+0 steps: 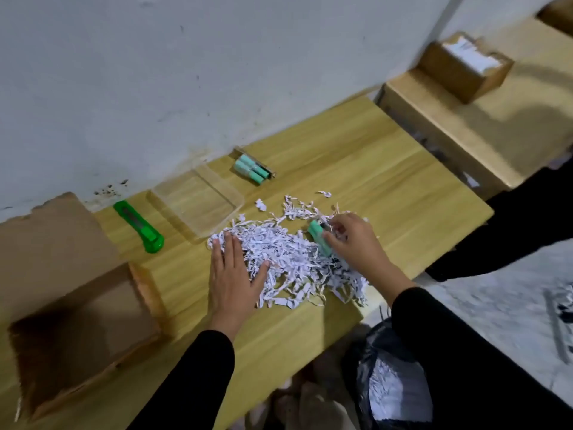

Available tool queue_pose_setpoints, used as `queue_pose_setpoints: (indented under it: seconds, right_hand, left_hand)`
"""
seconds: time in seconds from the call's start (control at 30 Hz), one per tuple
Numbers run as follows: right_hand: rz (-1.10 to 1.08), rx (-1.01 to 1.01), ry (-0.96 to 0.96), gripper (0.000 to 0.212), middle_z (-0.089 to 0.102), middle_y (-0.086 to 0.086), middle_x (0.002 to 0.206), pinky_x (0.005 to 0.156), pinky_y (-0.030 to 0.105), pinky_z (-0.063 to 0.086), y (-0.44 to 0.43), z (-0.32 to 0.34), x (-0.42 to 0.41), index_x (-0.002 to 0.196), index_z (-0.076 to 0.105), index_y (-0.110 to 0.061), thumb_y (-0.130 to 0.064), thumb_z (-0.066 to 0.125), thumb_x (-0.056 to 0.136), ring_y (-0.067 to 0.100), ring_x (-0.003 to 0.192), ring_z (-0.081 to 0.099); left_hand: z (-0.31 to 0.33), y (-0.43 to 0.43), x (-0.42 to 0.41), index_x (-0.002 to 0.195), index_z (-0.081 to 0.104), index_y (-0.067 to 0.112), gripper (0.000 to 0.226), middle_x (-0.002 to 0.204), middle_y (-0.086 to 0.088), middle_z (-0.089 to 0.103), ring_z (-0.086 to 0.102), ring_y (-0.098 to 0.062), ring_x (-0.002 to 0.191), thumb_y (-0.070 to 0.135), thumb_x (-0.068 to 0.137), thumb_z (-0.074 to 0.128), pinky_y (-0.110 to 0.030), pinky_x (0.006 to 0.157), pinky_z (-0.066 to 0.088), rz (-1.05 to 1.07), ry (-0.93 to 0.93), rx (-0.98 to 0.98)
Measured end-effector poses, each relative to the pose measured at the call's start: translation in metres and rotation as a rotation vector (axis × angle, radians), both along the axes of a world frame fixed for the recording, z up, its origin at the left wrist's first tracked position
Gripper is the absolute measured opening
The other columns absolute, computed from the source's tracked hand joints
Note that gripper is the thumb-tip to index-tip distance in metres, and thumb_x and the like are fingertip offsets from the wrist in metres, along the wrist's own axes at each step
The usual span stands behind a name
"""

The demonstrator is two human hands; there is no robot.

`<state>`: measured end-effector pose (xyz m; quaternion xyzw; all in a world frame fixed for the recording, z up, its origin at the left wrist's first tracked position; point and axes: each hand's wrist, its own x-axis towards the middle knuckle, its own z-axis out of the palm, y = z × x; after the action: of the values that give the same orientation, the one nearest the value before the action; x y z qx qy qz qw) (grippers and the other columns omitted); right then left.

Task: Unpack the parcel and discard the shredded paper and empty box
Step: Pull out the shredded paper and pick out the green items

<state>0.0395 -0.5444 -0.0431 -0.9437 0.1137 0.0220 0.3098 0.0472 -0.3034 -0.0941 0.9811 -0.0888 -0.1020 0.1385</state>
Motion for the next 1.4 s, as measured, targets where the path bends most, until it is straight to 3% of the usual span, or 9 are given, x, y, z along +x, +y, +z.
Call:
queue_pose_setpoints:
  seconds: [0.1, 0.23, 0.43, 0.57, 0.73, 0.87, 1.2, 1.3, 1.4]
  right_hand:
    - [-0.001, -0.032, 0.018, 0.033, 0.059, 0.009, 0.11, 0.085, 0.036, 0.047, -0.004, -0.007, -0.02, 0.118, 0.058, -0.008, -0.028, 0.052, 0.092, 0.023, 0.099, 0.054]
    - [-0.076, -0.061, 0.024, 0.025, 0.059, 0.016, 0.108, 0.081, 0.042, 0.05, -0.021, -0.009, -0.031, 0.111, 0.061, -0.001, -0.014, 0.047, 0.094, 0.027, 0.09, 0.055]
    - [-0.148, -0.065, -0.275, 0.018, 0.061, 0.014, 0.103, 0.081, 0.026, 0.038, -0.006, 0.012, -0.021, 0.102, 0.065, -0.001, -0.005, 0.055, 0.087, 0.024, 0.094, 0.053]
    - [-0.051, 0.009, -0.064, 0.025, 0.057, 0.012, 0.109, 0.077, 0.03, 0.049, 0.011, 0.005, -0.004, 0.108, 0.061, -0.004, -0.019, 0.057, 0.088, 0.021, 0.089, 0.055]
    - [-0.044, 0.032, 0.169, 0.05, 0.059, 0.012, 0.107, 0.066, 0.027, 0.049, 0.015, 0.003, 0.007, 0.122, 0.054, -0.006, -0.03, 0.068, 0.08, 0.022, 0.084, 0.058]
    - [-0.059, 0.064, 0.17, 0.055, 0.063, 0.016, 0.11, 0.078, 0.039, 0.055, 0.015, 0.0, 0.01, 0.122, 0.055, -0.005, -0.026, 0.074, 0.074, 0.027, 0.091, 0.061]
    - [-0.051, 0.092, -0.139, 0.049, 0.059, 0.015, 0.11, 0.09, 0.042, 0.053, 0.019, 0.047, 0.088, 0.121, 0.056, -0.01, -0.022, 0.07, 0.077, 0.027, 0.098, 0.057]
    - [0.031, 0.025, -0.082, 0.043, 0.057, 0.016, 0.108, 0.083, 0.035, 0.048, 0.029, 0.045, 0.13, 0.118, 0.057, -0.008, -0.019, 0.068, 0.078, 0.03, 0.096, 0.056]
    - [0.082, -0.062, 0.022, 0.043, 0.054, 0.02, 0.112, 0.084, 0.038, 0.045, 0.036, 0.028, 0.161, 0.121, 0.055, -0.003, -0.016, 0.063, 0.08, 0.036, 0.101, 0.053]
  left_hand:
    - [0.002, 0.002, 0.0, 0.149, 0.002, 0.007, 0.091, 0.159, -0.006, -0.005, -0.015, -0.025, 0.145, 0.07, 0.086, 0.014, -0.04, 0.12, 0.002, 0.009, 0.014, -0.009]
    - [0.004, 0.003, 0.0, 0.149, 0.001, 0.007, 0.088, 0.159, -0.006, -0.004, -0.013, -0.025, 0.145, 0.066, 0.088, 0.023, -0.039, 0.12, 0.001, 0.016, 0.021, -0.036]
    - [0.002, 0.002, 0.001, 0.149, 0.0, 0.008, 0.088, 0.159, -0.005, -0.005, -0.013, -0.024, 0.145, 0.067, 0.087, 0.022, -0.038, 0.12, 0.0, 0.031, 0.027, -0.039]
    - [0.002, 0.002, 0.001, 0.15, -0.001, 0.009, 0.089, 0.159, -0.004, -0.006, -0.015, -0.023, 0.145, 0.067, 0.087, 0.022, -0.038, 0.12, 0.0, 0.035, 0.031, -0.046]
    - [0.001, 0.002, -0.001, 0.15, 0.002, 0.009, 0.087, 0.159, -0.003, -0.003, -0.014, -0.023, 0.145, 0.066, 0.088, 0.024, -0.039, 0.12, 0.002, 0.031, 0.02, -0.043]
    - [0.0, 0.001, -0.002, 0.15, 0.003, 0.009, 0.085, 0.159, -0.003, -0.002, -0.013, -0.023, 0.145, 0.065, 0.089, 0.025, -0.039, 0.12, 0.002, 0.03, -0.005, -0.043]
    - [-0.005, 0.003, -0.001, 0.149, 0.01, 0.009, 0.092, 0.159, -0.003, 0.004, -0.01, -0.02, 0.145, 0.072, 0.083, 0.007, -0.036, 0.119, 0.004, 0.026, -0.052, -0.036]
    - [-0.003, 0.004, -0.001, 0.149, 0.008, 0.01, 0.088, 0.159, -0.002, 0.002, -0.011, -0.018, 0.145, 0.07, 0.085, 0.014, -0.035, 0.118, 0.004, 0.027, -0.037, -0.026]
    - [-0.001, 0.006, 0.001, 0.15, 0.006, 0.012, 0.086, 0.159, -0.002, 0.002, -0.011, -0.019, 0.145, 0.07, 0.086, 0.014, -0.036, 0.12, 0.006, 0.024, -0.025, -0.003]
